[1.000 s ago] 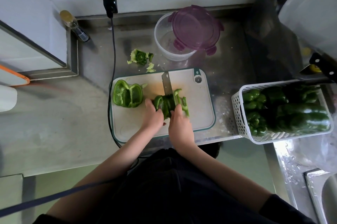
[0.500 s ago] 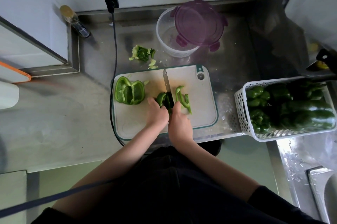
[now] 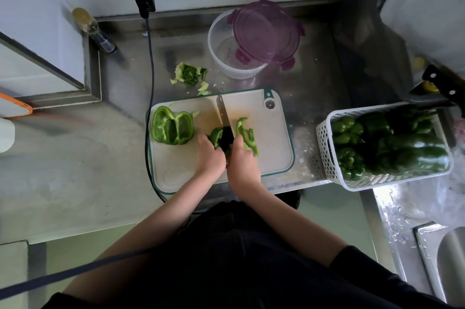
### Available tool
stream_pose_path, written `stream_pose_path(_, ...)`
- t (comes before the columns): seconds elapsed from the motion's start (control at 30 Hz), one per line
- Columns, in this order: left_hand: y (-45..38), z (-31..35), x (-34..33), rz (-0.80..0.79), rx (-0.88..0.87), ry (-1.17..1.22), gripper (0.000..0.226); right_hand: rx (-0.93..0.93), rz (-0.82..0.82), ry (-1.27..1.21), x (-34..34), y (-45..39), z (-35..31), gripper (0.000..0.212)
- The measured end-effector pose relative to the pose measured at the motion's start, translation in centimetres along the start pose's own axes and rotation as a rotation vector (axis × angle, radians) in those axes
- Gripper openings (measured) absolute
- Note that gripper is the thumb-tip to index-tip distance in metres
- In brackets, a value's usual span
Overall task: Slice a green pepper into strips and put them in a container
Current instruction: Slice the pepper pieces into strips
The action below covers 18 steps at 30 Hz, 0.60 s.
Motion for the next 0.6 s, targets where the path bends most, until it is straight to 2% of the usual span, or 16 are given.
stream_pose_path(0.23,0.4,-0.5,0.0,0.02,-0.009,-0.004,0.019,0.045,-0.003,0.071,-0.2,0.0,-0.3,0.04)
stream_pose_path(0.47,0.0,-0.8,0.1,0.044,0.002,-0.048,0.024,0.045,0.0,0.04,-0.1,-0.3,-0.3,0.031)
stream_pose_path(0.6,-0.3,-0.1,0.5,0.112,0.003,-0.207,0.037,0.028,-0.026,0.015,0.0,0.9,0.8,0.028)
Point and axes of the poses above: each hand's wrist, its own y-axis away from the middle knuckle, its own x-axis out of the back of the hand, z = x × y, the point moved 6 cm from there along -y, towards the middle knuckle, and after that the axes turned 15 degrees about z, right-handed, at the moved point
